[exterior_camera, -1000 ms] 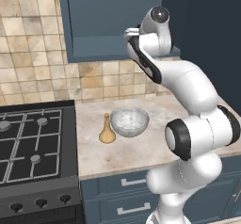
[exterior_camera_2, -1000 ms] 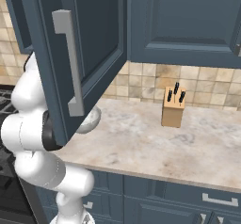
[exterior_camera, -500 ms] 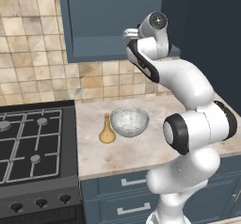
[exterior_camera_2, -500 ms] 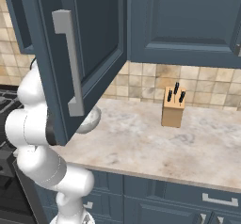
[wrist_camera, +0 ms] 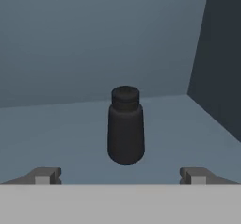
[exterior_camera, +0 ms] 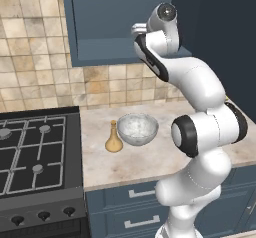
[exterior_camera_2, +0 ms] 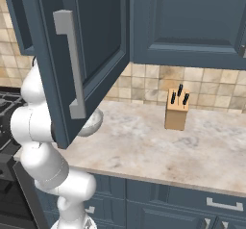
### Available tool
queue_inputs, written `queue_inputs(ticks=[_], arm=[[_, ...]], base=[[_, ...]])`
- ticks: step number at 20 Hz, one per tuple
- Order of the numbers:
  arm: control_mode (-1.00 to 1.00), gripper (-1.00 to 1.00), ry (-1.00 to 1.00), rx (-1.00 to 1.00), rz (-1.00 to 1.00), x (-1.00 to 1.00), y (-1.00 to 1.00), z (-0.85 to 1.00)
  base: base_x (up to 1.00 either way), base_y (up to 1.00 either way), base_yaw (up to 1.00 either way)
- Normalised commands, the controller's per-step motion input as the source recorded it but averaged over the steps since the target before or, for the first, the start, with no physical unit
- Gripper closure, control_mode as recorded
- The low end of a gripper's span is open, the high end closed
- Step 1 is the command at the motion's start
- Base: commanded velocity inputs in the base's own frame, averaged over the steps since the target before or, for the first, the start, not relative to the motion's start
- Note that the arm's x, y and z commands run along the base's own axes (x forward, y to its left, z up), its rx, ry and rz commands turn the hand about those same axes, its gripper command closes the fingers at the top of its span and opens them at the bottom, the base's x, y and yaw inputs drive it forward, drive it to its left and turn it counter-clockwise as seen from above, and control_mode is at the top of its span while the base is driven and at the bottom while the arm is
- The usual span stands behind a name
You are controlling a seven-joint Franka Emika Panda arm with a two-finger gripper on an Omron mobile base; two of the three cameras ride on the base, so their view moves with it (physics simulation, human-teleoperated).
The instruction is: Retrieve the bottle and the shaker from the cabinet and place them next to the mixing bowl on the counter. Then add garlic from the fridge to the mixing bowl.
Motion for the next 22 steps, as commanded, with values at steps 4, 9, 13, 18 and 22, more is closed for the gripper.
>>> queue_inputs(ticks=[4,9,13,18,22], arm=[[-1.0,-1.0,0.0,0.0,-0.02,0.07,-0.08,-0.17],[-1.0,-1.0,0.0,0.0,0.0,0.26,-0.14,-0.14],[-1.0,-1.0,0.02,0.0,0.0,0.36,-0.21,-0.01],[-1.0,-1.0,0.05,0.0,0.0,0.3,-0.07,0.0],[-1.0,-1.0,0.01,0.0,0.0,0.2,0.0,0.0]], base=[[0.0,0.0,0.0],[0.0,0.0,0.0],[0.0,0.0,0.0],[0.0,0.0,0.0],[0.0,0.0,0.0]])
